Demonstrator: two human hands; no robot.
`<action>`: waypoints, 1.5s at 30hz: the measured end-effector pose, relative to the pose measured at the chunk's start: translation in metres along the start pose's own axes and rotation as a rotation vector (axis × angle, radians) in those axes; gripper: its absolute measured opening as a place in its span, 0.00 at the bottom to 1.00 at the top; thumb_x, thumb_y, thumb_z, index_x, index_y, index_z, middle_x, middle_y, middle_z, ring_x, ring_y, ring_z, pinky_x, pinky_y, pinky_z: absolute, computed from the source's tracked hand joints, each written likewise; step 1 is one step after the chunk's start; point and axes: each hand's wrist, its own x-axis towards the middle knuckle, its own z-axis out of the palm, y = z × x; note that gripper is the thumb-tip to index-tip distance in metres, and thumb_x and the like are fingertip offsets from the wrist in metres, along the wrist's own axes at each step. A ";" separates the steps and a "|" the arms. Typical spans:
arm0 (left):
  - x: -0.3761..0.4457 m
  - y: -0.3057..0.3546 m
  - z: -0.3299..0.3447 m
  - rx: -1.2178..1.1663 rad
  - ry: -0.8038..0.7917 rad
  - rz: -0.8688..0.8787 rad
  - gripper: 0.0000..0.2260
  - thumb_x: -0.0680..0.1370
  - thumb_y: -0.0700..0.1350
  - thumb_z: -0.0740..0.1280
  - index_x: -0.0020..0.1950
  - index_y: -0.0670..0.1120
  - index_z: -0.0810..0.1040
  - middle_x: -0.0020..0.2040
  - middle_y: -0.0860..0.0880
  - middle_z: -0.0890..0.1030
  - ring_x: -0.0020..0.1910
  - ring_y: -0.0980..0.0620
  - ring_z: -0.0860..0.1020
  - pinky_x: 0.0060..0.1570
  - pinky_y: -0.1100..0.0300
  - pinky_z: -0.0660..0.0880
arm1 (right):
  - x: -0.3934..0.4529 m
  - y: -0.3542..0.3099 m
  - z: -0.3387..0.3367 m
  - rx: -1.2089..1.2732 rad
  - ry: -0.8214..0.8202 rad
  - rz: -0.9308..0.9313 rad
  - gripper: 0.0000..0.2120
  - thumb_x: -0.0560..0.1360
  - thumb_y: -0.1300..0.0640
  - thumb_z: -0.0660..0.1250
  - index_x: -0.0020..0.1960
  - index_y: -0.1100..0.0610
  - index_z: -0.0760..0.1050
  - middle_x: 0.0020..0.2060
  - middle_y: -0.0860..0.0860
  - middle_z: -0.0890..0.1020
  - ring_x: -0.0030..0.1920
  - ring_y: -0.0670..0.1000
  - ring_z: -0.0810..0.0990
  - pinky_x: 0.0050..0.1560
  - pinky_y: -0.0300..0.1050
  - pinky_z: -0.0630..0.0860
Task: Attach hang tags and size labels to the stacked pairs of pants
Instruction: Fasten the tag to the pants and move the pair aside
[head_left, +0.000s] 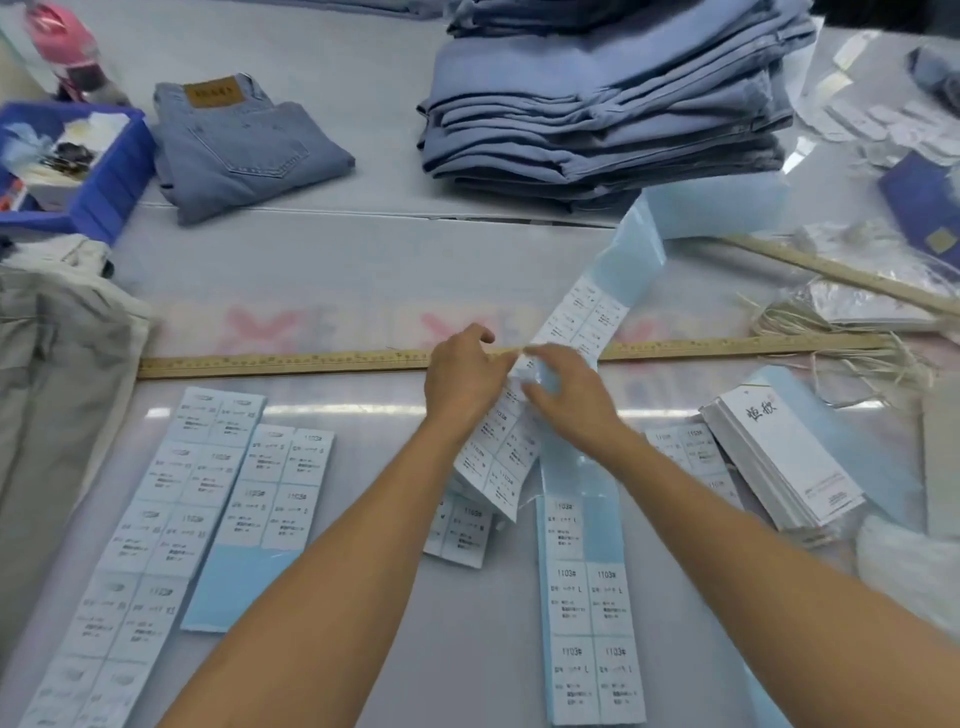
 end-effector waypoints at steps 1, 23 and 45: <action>0.000 -0.001 -0.001 0.046 0.032 0.033 0.14 0.80 0.51 0.69 0.64 0.50 0.78 0.52 0.49 0.83 0.53 0.48 0.80 0.53 0.50 0.79 | -0.010 -0.003 0.010 -0.100 -0.064 -0.108 0.13 0.79 0.59 0.66 0.63 0.58 0.79 0.61 0.55 0.79 0.62 0.56 0.76 0.66 0.47 0.71; -0.190 -0.107 -0.065 0.833 -0.112 0.548 0.22 0.61 0.45 0.83 0.53 0.44 0.84 0.54 0.41 0.83 0.46 0.40 0.83 0.33 0.49 0.79 | -0.115 0.002 0.016 -0.490 -0.156 -0.441 0.10 0.81 0.60 0.64 0.60 0.61 0.79 0.60 0.55 0.81 0.60 0.60 0.79 0.56 0.56 0.77; -0.167 -0.124 -0.045 0.717 0.017 0.633 0.16 0.68 0.41 0.78 0.54 0.46 0.81 0.40 0.48 0.76 0.36 0.45 0.74 0.32 0.53 0.72 | -0.024 -0.067 0.060 0.895 -0.048 0.515 0.04 0.80 0.64 0.67 0.53 0.58 0.80 0.45 0.52 0.88 0.46 0.53 0.87 0.48 0.51 0.85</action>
